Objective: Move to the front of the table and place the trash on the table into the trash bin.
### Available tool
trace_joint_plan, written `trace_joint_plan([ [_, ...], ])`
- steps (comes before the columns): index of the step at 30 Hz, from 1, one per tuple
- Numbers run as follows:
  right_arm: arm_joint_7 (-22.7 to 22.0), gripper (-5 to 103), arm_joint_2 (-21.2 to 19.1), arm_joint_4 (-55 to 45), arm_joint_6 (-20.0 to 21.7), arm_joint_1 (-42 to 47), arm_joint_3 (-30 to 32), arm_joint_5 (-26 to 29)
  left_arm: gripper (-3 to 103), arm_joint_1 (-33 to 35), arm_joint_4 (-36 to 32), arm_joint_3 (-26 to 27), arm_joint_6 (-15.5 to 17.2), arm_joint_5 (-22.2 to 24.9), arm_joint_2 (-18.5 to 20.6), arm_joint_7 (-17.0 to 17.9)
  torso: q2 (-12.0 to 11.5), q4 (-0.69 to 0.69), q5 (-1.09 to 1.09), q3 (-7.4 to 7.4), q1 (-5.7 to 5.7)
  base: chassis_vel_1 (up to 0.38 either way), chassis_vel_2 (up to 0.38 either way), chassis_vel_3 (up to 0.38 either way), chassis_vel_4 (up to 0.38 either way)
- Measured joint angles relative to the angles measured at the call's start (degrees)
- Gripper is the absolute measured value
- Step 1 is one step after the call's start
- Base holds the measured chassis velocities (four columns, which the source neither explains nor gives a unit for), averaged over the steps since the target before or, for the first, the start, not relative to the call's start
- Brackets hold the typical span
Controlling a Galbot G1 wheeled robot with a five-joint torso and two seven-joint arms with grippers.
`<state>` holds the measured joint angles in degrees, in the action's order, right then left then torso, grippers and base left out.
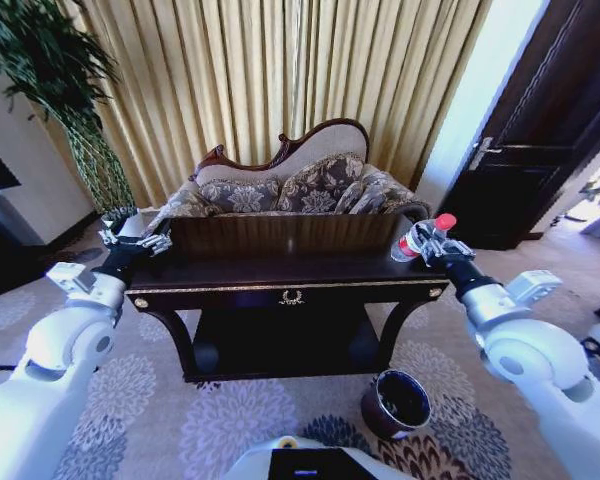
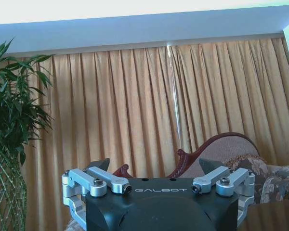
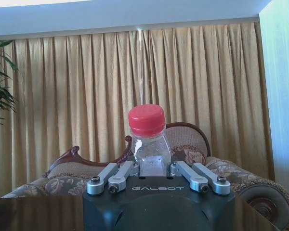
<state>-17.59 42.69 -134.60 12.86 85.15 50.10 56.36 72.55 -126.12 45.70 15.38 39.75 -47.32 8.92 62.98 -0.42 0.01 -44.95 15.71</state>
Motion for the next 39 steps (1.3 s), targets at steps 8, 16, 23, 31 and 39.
trace_joint_plan([
  [8,0.02,25,0.84,-0.76,-0.08,0.83,0.08,-0.19,100,0.39,0.35,-0.68,-1.1,-0.45,0.04,-0.07,0.0,0.0,0.0,0.0,0.0,0.132,-0.129,-0.121,0.134],
  [16,0.08,25,1.17,-0.6,-0.34,1.03,-0.04,-0.78,100,0.48,0.16,-1.46,-1.21,-0.75,-0.48,-0.08,0.01,-0.01,-0.01,0.01,-0.01,0.161,-0.163,-0.158,0.157],
  [23,0.43,25,2.79,-0.98,-1.28,1.38,-2.68,-2.27,100,0.72,-0.94,-3.03,-1.07,-0.85,-2.18,1.15,0.02,0.0,0.0,0.02,-0.03,0.115,-0.109,-0.109,0.125],
  [31,2.24,25,5.2,4.82,-0.79,3.01,-5.51,-6.41,100,1.18,-1.23,-3.28,-1.02,-1.09,-2.74,1.35,-0.01,0.0,0.01,-0.01,0.02,0.0,0.0,0.0,0.0],
  [39,4.96,25,9.59,21.06,-2.87,0.32,-14.18,-17.22,100,1.62,-1.45,-3.41,-1.2,-1.77,-3.34,1.59,0.0,-0.01,0.0,0.0,0.0,0.0,0.0,0.0,0.0],
])
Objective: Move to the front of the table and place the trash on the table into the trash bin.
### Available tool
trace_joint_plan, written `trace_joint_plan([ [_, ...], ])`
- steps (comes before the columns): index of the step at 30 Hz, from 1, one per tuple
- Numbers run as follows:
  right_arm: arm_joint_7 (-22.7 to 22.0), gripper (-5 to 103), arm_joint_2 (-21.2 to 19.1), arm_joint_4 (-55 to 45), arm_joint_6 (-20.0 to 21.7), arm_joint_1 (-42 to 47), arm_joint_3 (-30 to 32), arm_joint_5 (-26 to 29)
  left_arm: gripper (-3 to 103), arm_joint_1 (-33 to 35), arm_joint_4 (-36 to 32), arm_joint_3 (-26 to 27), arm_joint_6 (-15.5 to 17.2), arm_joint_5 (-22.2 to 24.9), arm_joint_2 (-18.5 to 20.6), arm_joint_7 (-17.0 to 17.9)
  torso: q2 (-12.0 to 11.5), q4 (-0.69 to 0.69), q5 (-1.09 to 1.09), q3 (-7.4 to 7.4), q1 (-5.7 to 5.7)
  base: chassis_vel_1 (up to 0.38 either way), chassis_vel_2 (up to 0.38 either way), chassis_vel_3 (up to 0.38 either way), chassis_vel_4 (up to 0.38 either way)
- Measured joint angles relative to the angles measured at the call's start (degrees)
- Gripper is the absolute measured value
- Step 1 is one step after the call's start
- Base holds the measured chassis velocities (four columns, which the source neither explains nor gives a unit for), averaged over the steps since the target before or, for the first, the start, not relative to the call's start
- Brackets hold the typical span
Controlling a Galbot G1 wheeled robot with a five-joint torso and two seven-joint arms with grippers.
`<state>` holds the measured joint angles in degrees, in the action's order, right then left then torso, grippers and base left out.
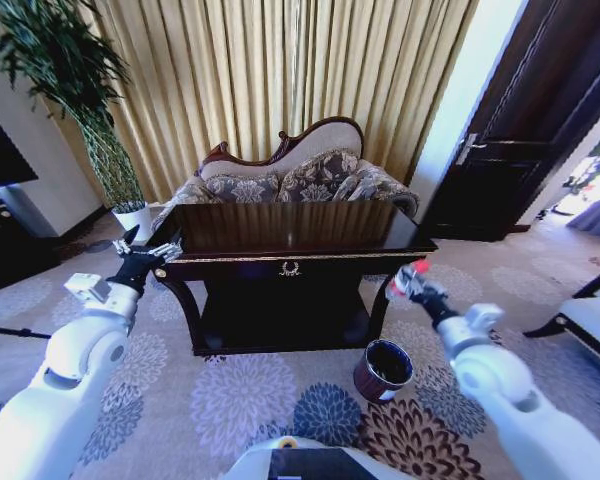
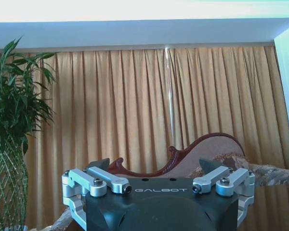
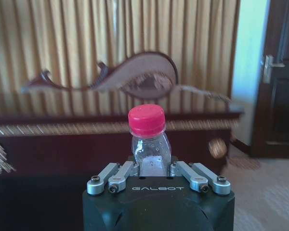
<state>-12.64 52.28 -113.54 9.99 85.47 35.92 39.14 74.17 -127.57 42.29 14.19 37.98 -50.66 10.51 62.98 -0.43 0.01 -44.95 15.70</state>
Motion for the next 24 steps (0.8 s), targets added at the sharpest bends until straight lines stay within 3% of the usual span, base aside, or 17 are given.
trace_joint_plan([
  [5,0.92,25,2.28,9.02,-1.43,-3.86,-3.99,-2.05,100,0.63,-1.06,1.32,-0.02,0.21,0.33,0.35,-0.01,0.02,-0.01,-0.01,0.01,0.0,0.0,0.0,0.0],
  [8,1.45,25,5.12,19.24,-2.76,-8.73,-9.1,-4.89,100,1.79,-1.77,3.11,0.04,0.51,0.49,0.64,-0.01,0.01,-0.01,0.0,0.0,0.0,0.0,0.0,0.0],
  [13,1.49,25,6.71,26.5,-4.05,-11.9,-11.67,-6.65,100,2.42,-1.95,3.77,0.06,0.51,0.32,0.74,-0.01,0.02,0.0,0.0,0.0,0.0,0.0,0.0,0.0],
  [15,1.44,25,8.4,35.9,-6.46,-15.63,-14.04,-8.4,100,2.76,-2.18,4.21,0.07,0.52,0.13,0.79,0.0,0.01,0.0,0.0,0.0,0.0,0.0,0.0,0.0],
  [24,3.58,25,12.05,54.42,-13.23,-25.14,-15.78,-12.31,100,3.2,-2.95,4.26,0.05,0.53,0.03,1.25,-0.01,0.02,0.01,0.0,0.01,0.0,0.0,0.0,0.0],
])
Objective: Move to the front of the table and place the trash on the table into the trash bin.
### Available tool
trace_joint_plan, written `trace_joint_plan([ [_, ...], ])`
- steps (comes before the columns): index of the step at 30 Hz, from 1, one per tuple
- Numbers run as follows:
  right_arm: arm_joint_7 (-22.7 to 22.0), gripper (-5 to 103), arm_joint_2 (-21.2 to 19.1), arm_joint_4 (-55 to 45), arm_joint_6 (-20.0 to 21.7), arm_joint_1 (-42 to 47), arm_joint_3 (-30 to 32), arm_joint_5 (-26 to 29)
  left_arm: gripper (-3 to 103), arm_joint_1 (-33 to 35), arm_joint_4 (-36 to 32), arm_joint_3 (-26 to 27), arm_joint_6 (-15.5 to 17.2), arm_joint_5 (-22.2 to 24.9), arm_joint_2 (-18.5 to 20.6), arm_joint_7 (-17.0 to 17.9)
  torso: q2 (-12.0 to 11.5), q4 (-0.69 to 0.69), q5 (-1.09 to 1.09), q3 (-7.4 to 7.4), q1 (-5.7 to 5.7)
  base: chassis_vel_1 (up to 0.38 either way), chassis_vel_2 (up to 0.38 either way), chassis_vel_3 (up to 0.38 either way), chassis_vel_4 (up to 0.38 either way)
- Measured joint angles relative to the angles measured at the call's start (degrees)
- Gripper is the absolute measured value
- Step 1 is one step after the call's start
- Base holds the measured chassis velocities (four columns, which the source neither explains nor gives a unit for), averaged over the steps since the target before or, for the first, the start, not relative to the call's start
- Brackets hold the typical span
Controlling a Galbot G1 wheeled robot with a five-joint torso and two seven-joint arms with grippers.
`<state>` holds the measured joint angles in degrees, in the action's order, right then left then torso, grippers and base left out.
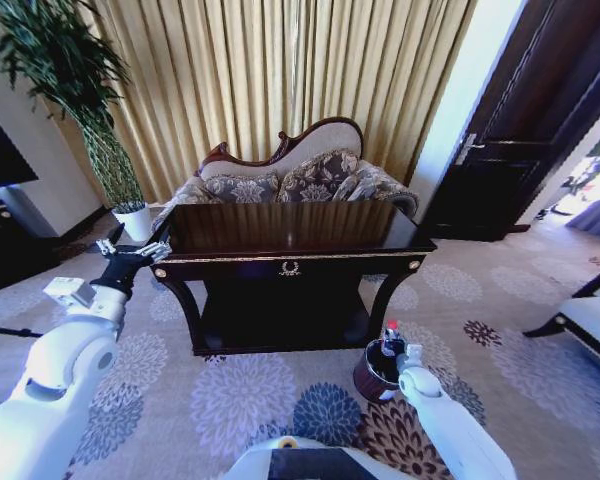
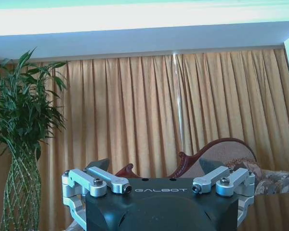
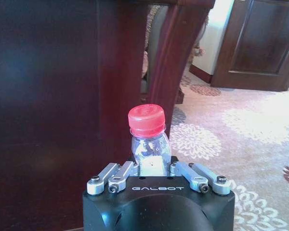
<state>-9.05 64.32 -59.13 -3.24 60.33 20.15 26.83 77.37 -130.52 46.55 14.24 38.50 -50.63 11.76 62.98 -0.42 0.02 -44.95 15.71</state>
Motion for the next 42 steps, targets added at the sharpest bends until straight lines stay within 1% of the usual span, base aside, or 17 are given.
trace_joint_plan([
  [5,0.1,25,1.04,5.69,-1.15,-3.44,0.49,-1.6,100,0.25,-0.35,0.12,-0.05,0.04,0.17,0.03,0.0,0.0,0.0,0.0,0.0,0.0,0.0,0.0,0.0],
  [10,0.11,25,1.14,7.02,-1.3,-3.96,0.79,-2.52,100,0.39,-0.39,0.33,-0.12,0.05,0.28,0.05,0.0,-0.01,0.0,0.0,0.0,0.0,0.0,0.0,0.0],
  [12,0.12,21,1.11,6.96,-1.28,-3.8,1.06,-2.91,100,0.51,-0.43,0.44,-0.15,0.07,0.28,0.04,0.0,0.0,0.0,0.0,0.0,0.0,0.0,0.0,0.0],
  [14,0.13,30,0.96,6.65,-1.1,-3.31,1.28,-3.35,100,0.59,-0.46,0.51,-0.21,0.09,0.28,0.05,0.0,-0.01,-0.01,0.0,0.0,0.0,0.0,0.0,0.0],
  [15,0.13,30,0.96,6.65,-1.1,-3.31,1.28,-3.35,100,0.59,-0.46,0.51,-0.21,0.09,0.28,0.05,0.0,-0.01,-0.01,0.0,0.0,0.0,0.0,0.0,0.0],
  [17,0.13,40,0.85,6.49,-1.03,-3.09,1.35,-3.43,100,0.6,-0.47,0.53,-0.29,0.09,0.28,0.04,0.0,-0.01,0.0,0.0,0.0,0.0,0.0,0.0,0.0],
  [18,0.13,40,0.84,6.45,-1.0,-3.04,1.38,-3.43,100,0.6,-0.47,0.53,-0.3,0.1,0.28,0.04,0.0,-0.01,0.0,0.0,0.0,0.0,0.0,0.0,0.0],
  [19,0.12,51,0.84,6.25,-0.97,-2.91,1.46,-3.43,100,0.61,-0.47,0.52,-0.33,0.08,0.28,0.03,0.0,-0.01,-0.01,0.01,0.0,0.0,0.0,0.0,0.0],
  [21,0.12,51,0.84,6.08,-0.95,-2.84,1.48,-3.42,100,0.61,-0.48,0.46,-0.34,0.07,0.28,0.03,0.0,-0.01,-0.01,0.01,0.0,0.0,0.0,0.0,0.0],
  [23,0.09,62,0.84,5.67,-0.9,-2.71,1.51,-3.4,100,0.5,-0.53,0.18,-0.43,0.0,0.41,0.02,0.0,-0.01,0.0,0.0,0.0,0.0,0.0,0.0,0.0],
  [24,0.09,62,0.84,5.67,-0.9,-2.71,1.51,-3.4,100,0.5,-0.53,0.18,-0.43,0.0,0.41,0.02,0.0,-0.01,0.0,0.0,0.0,0.0,0.0,0.0,0.0],
  [27,0.03,78,0.64,5.17,-0.84,-2.7,1.54,-3.33,100,0.29,-0.55,0.12,-0.62,-0.02,0.66,0.02,0.0,-0.01,-0.01,0.0,0.0,0.0,0.0,0.0,0.0],
  [28,0.02,78,0.56,5.07,-0.83,-2.69,1.54,-3.3,100,0.27,-0.55,0.13,-0.66,-0.02,0.69,0.01,0.0,-0.01,-0.01,0.0,0.0,0.0,0.0,0.0,0.0],
  [30,0.02,84,0.48,4.94,-0.81,-2.67,1.54,-3.27,100,0.27,-0.5,0.15,-0.74,-0.03,0.7,0.0,0.0,-0.01,0.0,0.0,-0.01,0.0,0.0,0.0,0.0],
  [32,0.0,94,0.36,4.69,-0.77,-2.51,1.53,-3.18,100,0.34,-0.36,0.18,-0.88,-0.07,0.67,-0.05,0.0,0.0,-0.01,0.0,-0.01,0.0,0.0,0.0,0.0],
  [35,0.0,99,0.31,4.56,-0.75,-2.27,1.53,-3.17,100,0.4,-0.31,0.18,-0.98,-0.1,0.61,-0.1,0.0,0.0,0.0,0.0,0.0,0.0,0.0,0.0,0.0],
  [42,-0.02,100,0.25,4.15,-0.66,-1.62,1.84,-3.12,100,0.34,-0.18,0.01,-1.14,-0.18,0.53,-0.35,0.0,-0.01,-0.01,0.01,-0.01,0.0,0.0,0.0,0.0],
])
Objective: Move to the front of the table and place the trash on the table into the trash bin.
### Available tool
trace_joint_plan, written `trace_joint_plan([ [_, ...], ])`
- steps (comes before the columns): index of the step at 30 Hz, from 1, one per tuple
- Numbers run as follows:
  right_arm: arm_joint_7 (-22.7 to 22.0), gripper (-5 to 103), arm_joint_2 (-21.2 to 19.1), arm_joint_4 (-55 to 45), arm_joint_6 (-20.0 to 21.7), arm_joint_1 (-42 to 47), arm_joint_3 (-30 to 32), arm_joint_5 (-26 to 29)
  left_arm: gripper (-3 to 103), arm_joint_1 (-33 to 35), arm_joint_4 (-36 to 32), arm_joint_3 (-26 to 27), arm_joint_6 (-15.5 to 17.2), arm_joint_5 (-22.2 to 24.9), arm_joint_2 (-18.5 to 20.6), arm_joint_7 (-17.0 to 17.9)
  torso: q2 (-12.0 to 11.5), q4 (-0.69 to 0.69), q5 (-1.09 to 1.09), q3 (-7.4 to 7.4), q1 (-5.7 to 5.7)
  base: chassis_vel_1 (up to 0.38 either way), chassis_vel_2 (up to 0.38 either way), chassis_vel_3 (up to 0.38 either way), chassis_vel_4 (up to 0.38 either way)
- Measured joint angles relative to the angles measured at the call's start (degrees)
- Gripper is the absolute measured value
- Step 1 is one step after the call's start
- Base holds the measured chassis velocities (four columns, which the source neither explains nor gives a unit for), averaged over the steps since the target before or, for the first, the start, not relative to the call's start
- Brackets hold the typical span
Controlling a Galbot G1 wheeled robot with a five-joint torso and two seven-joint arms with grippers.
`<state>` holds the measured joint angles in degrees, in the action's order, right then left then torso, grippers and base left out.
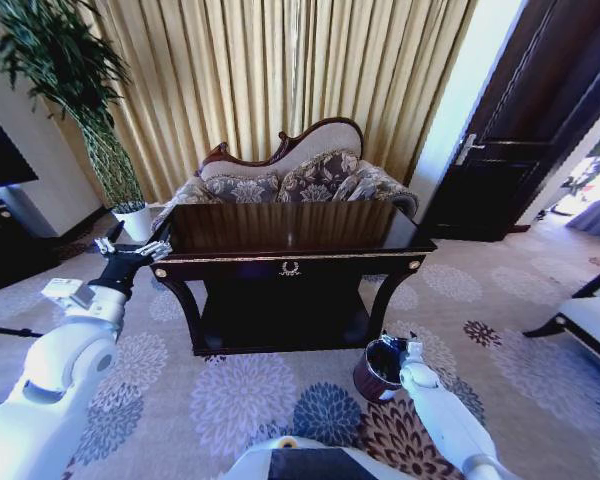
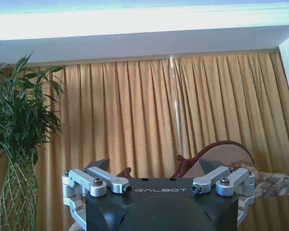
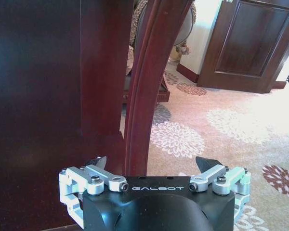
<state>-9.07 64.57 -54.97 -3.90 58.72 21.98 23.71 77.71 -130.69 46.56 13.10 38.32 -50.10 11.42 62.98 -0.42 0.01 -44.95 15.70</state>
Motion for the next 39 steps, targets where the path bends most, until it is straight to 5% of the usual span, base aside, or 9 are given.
trace_joint_plan([
  [27,-0.08,100,-1.24,-1.99,1.04,1.52,0.48,1.8,100,-0.11,0.22,-0.37,-0.33,-0.13,-0.44,-0.16,0.0,0.0,0.0,0.0,0.0,0.0,0.0,0.0,0.0],
  [39,-1.4,100,-6.6,-31.14,7.17,12.76,5.06,10.88,100,0.15,0.27,-0.15,-0.27,0.02,-1.87,-0.11,0.0,0.0,0.0,0.0,0.0,0.0,0.0,0.0,0.0],
])
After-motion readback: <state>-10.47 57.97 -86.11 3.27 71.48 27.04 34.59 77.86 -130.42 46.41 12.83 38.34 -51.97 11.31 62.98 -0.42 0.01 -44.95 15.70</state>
